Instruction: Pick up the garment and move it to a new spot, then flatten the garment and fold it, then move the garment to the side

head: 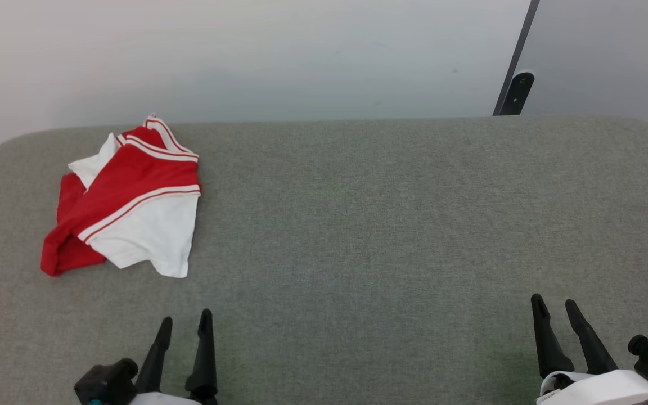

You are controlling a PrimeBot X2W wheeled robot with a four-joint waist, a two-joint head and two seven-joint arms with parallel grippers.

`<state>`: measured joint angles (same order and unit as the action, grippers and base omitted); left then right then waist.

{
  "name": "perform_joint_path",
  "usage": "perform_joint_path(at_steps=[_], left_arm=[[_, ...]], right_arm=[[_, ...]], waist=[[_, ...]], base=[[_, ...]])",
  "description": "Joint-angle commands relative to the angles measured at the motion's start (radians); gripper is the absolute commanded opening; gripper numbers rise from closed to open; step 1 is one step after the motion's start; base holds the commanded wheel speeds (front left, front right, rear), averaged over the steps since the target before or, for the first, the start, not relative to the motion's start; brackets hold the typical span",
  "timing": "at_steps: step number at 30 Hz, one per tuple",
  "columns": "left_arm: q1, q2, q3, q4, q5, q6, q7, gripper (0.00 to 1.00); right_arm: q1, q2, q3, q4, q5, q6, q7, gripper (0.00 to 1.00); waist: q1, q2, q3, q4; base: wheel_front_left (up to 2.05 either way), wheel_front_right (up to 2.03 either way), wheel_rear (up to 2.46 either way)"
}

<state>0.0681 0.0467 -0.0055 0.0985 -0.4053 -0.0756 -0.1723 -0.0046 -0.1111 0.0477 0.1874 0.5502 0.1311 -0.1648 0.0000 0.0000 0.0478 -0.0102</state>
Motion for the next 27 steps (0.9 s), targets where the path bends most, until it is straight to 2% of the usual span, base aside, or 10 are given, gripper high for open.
perform_joint_path(at_steps=[1, 27], left_arm=[[0.003, 0.005, -0.002, -0.013, 0.026, 0.006, -0.01, 1.0], [0.037, 0.005, -0.01, -0.019, 0.22, 0.014, -0.064, 1.0]], right_arm=[[0.007, -0.001, 0.003, -0.01, -0.021, 0.0, -0.008, 1.0], [0.013, 0.025, -0.029, -0.01, -0.228, -0.001, -0.068, 1.0]], waist=[[0.0, 0.0, 0.001, 0.0], [0.0, 0.0, 0.019, -0.009]], base=[[0.0, 0.0, 0.0], [0.0, 0.0, 0.0]])
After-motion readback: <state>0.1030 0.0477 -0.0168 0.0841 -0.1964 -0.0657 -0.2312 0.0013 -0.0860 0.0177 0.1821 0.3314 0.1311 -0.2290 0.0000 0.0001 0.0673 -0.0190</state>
